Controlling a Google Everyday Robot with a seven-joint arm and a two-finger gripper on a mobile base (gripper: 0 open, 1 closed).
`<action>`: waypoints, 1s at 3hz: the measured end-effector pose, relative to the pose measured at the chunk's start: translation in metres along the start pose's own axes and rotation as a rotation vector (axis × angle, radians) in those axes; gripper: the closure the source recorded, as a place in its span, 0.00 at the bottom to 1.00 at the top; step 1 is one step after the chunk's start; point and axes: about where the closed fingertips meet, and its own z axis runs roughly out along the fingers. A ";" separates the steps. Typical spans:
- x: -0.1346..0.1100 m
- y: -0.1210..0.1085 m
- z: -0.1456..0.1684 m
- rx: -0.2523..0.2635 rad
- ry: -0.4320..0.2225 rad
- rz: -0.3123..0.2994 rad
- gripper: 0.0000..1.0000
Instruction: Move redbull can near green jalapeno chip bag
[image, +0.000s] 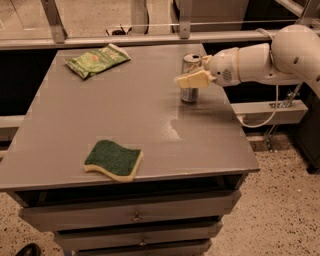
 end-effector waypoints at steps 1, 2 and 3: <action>-0.031 -0.004 -0.026 0.028 -0.060 -0.067 1.00; -0.034 -0.004 -0.020 0.024 -0.068 -0.070 1.00; -0.049 -0.014 0.009 0.011 -0.102 -0.088 1.00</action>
Offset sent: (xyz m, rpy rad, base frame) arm -0.0033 -0.0112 0.0332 0.0212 -0.0767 0.0001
